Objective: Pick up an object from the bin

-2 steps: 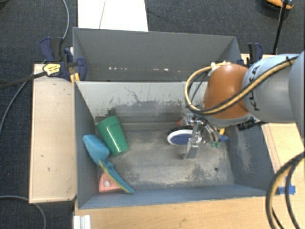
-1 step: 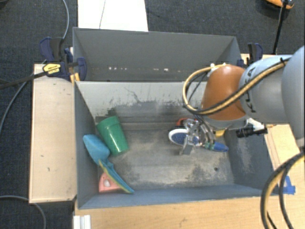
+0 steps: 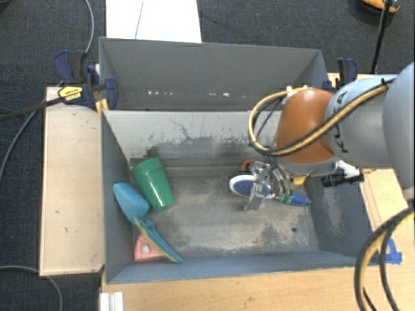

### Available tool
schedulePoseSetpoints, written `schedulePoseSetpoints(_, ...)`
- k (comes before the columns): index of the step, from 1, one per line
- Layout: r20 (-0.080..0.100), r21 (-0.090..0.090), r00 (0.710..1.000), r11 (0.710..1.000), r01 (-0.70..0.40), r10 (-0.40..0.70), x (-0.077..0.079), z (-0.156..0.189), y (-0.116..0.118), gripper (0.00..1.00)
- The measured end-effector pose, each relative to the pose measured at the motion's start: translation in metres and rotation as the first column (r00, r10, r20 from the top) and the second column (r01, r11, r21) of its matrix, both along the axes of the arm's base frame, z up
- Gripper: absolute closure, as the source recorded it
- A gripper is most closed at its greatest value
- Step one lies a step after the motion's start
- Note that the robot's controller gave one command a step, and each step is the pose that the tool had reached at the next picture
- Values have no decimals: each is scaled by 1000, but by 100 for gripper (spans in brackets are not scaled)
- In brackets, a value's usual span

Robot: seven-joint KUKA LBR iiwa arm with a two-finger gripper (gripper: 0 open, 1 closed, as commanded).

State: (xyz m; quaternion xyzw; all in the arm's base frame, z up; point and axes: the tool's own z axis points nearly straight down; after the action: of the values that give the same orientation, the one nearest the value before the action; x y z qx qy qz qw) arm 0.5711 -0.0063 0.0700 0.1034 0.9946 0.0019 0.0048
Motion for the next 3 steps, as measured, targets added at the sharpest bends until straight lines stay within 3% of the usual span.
schedulePoseSetpoints(3, -4, 0, 1000, 1000, 1, -1, -2, 15, 0, 100)
